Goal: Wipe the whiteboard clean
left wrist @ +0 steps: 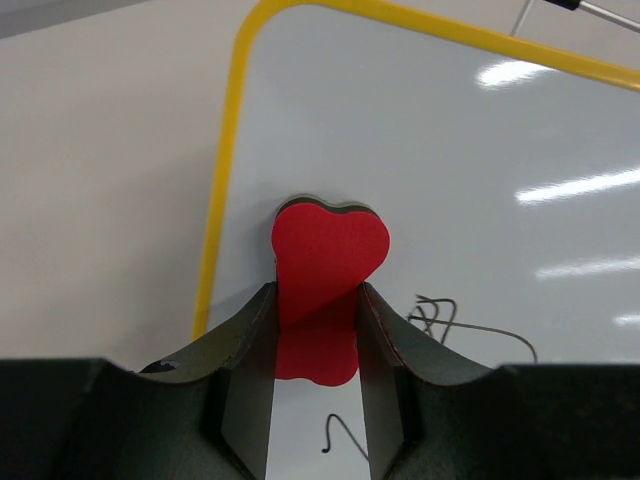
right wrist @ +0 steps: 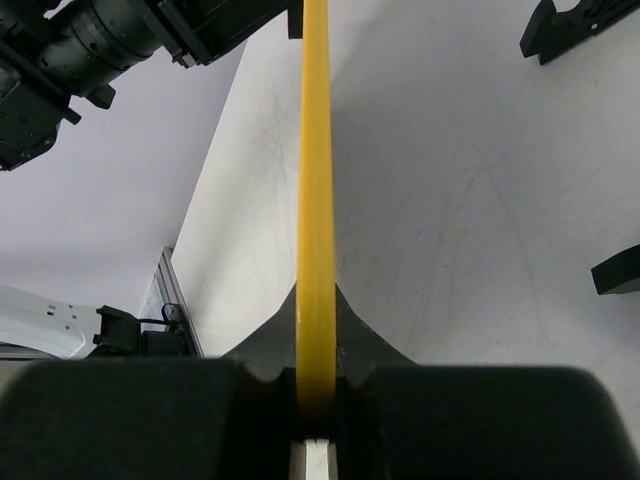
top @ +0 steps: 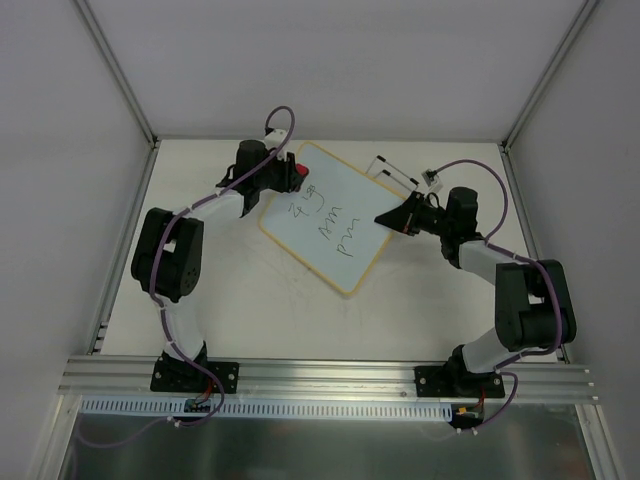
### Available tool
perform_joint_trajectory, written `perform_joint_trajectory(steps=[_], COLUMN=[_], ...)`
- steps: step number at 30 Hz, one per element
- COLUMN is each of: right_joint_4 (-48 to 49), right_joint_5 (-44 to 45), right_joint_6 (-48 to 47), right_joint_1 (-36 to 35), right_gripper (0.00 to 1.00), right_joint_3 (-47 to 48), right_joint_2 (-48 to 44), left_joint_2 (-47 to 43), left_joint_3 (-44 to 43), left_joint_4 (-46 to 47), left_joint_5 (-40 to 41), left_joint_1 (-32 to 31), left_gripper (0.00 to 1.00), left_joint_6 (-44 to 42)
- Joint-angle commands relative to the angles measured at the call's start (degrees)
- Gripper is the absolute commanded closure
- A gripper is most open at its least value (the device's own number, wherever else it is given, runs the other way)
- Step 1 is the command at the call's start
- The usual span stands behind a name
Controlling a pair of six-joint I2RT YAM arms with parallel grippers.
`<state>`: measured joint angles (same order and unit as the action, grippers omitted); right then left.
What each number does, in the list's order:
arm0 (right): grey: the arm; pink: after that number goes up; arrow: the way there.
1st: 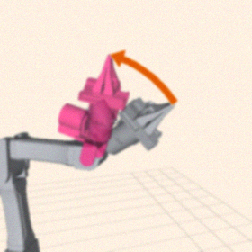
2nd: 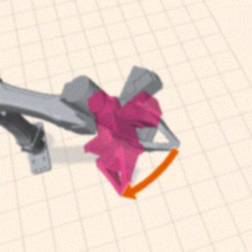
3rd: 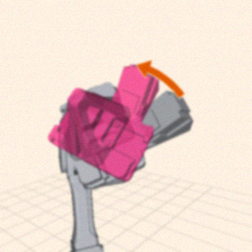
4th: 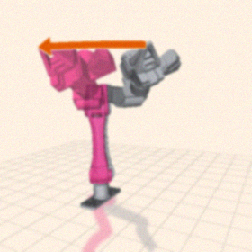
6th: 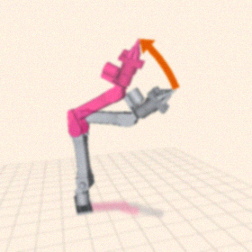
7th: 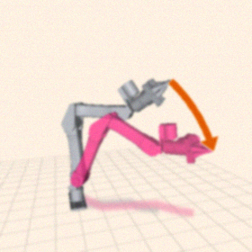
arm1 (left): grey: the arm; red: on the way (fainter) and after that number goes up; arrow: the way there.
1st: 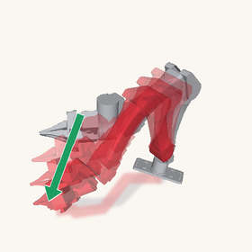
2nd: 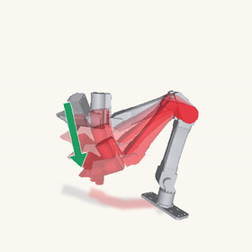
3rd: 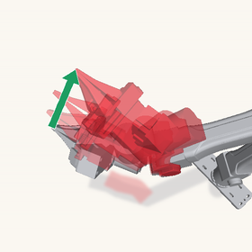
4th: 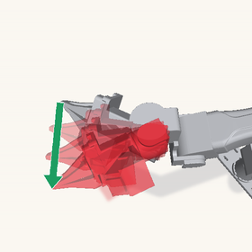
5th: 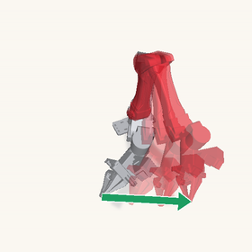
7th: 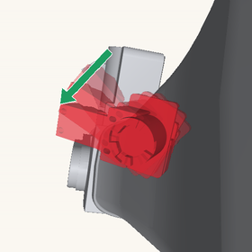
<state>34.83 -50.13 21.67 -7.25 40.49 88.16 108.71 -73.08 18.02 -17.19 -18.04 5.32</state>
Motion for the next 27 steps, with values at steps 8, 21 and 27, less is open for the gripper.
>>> perform_joint_trajectory(steps=[8,21,27], right_joint_4=[0.2,0.2,0.2], right_joint_5=[-2.6,-1.9,-1.6], right_joint_6=[-9.0,-9.5,-9.6], right_joint_1=[-4.2,-4.3,-4.3], right_gripper=[0.99,1.00,1.00], right_joint_3=[2.5,2.2,1.8], right_joint_2=[1.8,2.2,1.8], left_joint_2=[4.3,0.2,-2.5], left_joint_3=[-0.7,3.3,6.6], left_joint_4=[-4.5,-5.2,-5.4], left_joint_5=[-5.4,-3.8,1.9], left_joint_1=[-9.1,-11.0,-9.6], left_gripper=[1.00,1.00,1.00], left_joint_6=[-1.8,0.7,1.1])
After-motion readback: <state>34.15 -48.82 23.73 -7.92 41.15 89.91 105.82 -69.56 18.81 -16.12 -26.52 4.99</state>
